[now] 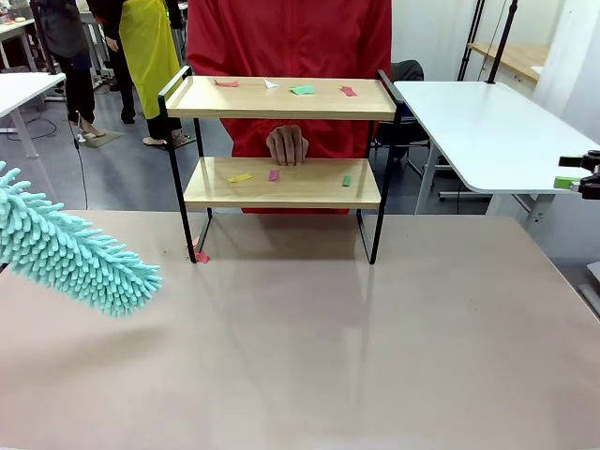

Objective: Clean the shelf.
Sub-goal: Clean the specific section of the Shelf indicated by the human with the Duster.

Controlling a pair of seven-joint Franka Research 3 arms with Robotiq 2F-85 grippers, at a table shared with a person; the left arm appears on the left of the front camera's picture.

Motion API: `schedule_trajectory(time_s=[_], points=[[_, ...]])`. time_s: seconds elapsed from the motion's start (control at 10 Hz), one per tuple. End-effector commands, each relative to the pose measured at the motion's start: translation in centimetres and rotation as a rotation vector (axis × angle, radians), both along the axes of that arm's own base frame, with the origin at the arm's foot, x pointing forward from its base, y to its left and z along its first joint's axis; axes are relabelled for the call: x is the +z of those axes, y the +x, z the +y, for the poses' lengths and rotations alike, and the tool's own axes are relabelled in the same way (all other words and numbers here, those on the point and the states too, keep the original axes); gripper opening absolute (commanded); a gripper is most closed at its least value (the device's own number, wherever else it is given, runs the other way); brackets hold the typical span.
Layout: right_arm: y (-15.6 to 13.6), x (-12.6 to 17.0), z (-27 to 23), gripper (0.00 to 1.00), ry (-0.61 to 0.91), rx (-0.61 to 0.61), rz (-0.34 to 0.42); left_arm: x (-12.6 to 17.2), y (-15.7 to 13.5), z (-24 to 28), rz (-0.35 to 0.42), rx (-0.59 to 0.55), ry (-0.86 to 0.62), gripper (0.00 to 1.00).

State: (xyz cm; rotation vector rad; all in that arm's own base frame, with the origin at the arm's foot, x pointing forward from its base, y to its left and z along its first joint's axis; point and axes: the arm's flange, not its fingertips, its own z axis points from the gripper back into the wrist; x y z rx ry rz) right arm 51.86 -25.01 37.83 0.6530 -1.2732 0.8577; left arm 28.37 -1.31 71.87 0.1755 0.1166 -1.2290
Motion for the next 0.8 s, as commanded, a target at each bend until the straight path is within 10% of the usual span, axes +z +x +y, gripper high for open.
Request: schedule_trajectory(time_s=[0.0,0.7], points=[[0.08,0.82,0.28,1.0,-0.008,-0.014,0.007,0.11,-0.14,0.03,0.002,0.001,0.001,0.14],[0.08,0.82,0.28,1.0,-0.008,-0.014,0.007,0.0,0.0,0.0,0.0,0.0,0.0,0.14]])
